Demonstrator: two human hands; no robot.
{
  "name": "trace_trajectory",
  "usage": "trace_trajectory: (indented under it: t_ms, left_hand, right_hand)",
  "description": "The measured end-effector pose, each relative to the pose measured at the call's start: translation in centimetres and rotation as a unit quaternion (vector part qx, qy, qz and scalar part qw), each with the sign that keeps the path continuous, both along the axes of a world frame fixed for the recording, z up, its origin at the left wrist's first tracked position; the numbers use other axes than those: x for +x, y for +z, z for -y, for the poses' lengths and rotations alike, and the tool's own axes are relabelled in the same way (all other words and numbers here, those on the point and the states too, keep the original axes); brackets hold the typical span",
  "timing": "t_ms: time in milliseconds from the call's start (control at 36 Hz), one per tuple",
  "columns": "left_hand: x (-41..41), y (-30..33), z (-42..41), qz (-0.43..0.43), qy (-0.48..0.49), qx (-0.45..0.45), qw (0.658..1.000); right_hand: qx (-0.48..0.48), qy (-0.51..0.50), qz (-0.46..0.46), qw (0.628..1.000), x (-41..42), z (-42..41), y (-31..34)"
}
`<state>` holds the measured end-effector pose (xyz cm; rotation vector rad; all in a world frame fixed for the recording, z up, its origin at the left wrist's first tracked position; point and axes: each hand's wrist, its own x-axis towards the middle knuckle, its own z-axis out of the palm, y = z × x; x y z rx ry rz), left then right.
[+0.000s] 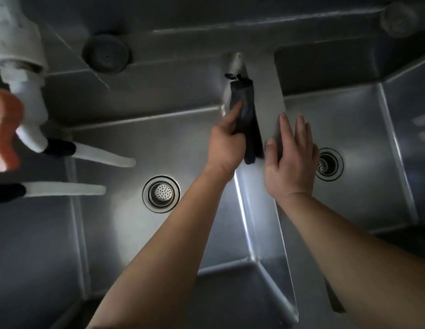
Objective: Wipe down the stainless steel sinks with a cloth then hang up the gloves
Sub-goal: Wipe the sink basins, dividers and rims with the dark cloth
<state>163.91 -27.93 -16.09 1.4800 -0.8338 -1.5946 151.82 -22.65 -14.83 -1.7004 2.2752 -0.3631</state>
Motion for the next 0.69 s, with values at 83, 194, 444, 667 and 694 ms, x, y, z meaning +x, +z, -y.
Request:
trace_trajectory:
  t_ms: [83, 194, 444, 667, 694]
  left_hand:
    - [0.3, -0.2, -4.6, -0.009, -0.021, -0.041, 0.999]
    - [0.3, -0.7, -11.5, -0.032, -0.073, -0.017, 0.997]
    - [4.3, -3.7, -20.3, -0.076, -0.178, 0.257, 0.947]
    - [5.6, -7.9, -11.7, 0.018, 0.004, 0.183, 0.983]
    - [5.2, -8.6, -9.8, 0.039, 0.013, 0.161, 0.986]
  right_hand:
    - [-0.029, -0.006, 0.015, 0.999, 0.1, -0.1, 0.2]
    - [-0.072, -0.018, 0.018, 0.997, 0.3, -0.4, 0.6]
    - [-0.009, 0.105, -0.046, 0.993, -0.6, -11.0, 1.0]
    - [0.035, 0.137, -0.127, 0.982, -0.6, -14.1, 0.4]
    - [0.035, 0.137, -0.121, 0.982, -0.6, -14.2, 0.4]
